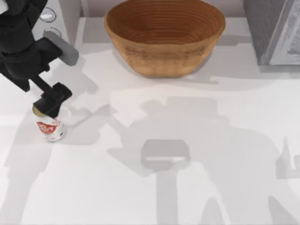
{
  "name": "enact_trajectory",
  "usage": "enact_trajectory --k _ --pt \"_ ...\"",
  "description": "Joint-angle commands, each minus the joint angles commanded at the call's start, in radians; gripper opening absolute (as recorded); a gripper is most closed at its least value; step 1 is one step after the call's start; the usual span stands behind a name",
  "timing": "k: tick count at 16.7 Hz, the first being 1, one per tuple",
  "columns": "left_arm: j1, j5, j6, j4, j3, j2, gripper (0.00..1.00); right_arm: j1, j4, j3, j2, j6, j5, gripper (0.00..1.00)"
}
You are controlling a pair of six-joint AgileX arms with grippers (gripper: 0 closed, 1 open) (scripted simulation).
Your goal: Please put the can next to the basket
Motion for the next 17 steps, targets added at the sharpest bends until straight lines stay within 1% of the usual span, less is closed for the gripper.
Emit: enact_trajectory --k 5,7,12,17 --pt "0.005 0.000 0.000 0.006 -0.006 -0.002 1.00 0.000 0.000 0.000 0.000 0.000 0.000 1.00" --pt "0.002 0.000 0.002 0.043 -0.037 0.008 1.00 0.000 0.000 0.000 0.000 0.000 0.000 1.00" --pt "0.002 0.000 0.002 0.205 -0.155 0.047 1.00 0.000 0.000 0.000 0.000 0.000 0.000 1.00" --pt "0.002 0.000 0.003 0.222 -0.170 0.052 1.00 0.000 0.000 0.000 0.000 0.000 0.000 1.00"
